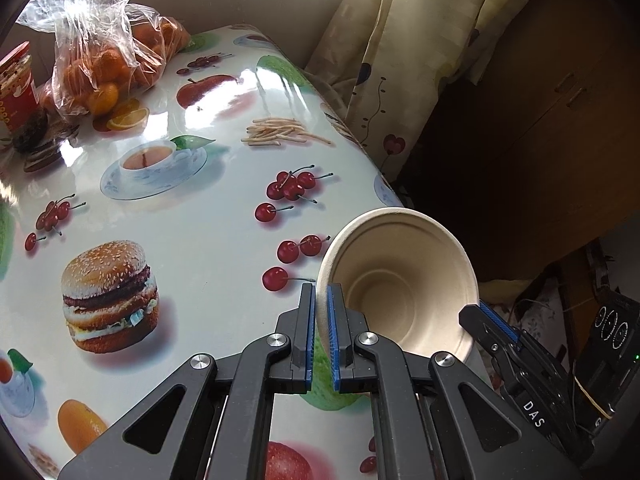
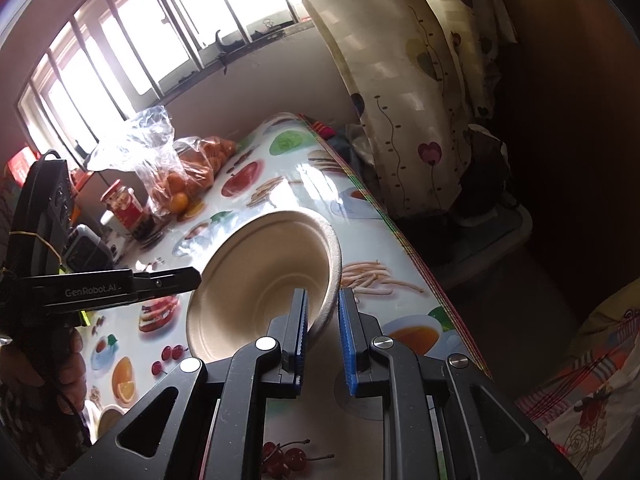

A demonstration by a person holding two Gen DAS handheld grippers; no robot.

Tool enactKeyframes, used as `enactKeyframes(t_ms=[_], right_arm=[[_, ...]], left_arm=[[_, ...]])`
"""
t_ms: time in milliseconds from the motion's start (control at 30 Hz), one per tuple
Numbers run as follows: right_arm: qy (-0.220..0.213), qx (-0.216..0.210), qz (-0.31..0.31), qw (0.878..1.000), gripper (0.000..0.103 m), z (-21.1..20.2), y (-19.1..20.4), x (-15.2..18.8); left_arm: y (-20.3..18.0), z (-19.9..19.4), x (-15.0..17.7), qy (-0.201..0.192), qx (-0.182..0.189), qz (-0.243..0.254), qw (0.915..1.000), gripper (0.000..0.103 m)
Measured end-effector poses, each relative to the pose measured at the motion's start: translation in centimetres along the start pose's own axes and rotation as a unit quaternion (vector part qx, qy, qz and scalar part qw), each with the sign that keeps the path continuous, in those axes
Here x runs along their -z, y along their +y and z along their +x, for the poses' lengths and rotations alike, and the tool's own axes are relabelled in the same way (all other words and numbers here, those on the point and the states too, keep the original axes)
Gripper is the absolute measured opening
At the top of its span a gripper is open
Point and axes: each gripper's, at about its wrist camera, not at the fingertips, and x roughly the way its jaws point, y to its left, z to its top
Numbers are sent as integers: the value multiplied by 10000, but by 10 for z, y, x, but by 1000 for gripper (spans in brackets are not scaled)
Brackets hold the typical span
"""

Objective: Organize plates and bowls

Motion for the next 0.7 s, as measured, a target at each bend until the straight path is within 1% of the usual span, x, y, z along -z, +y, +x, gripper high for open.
enactKeyframes(t_ms=[367,700], right_arm=[[-118,-56,-47,9999,15,-20,10,8],[-188,-152,-94,9997,15,-35,21,18]], left_arm=[[2,-25,15,-149,141,-63,9998,6],[6,-46,31,-291,152,-77,9994,6]])
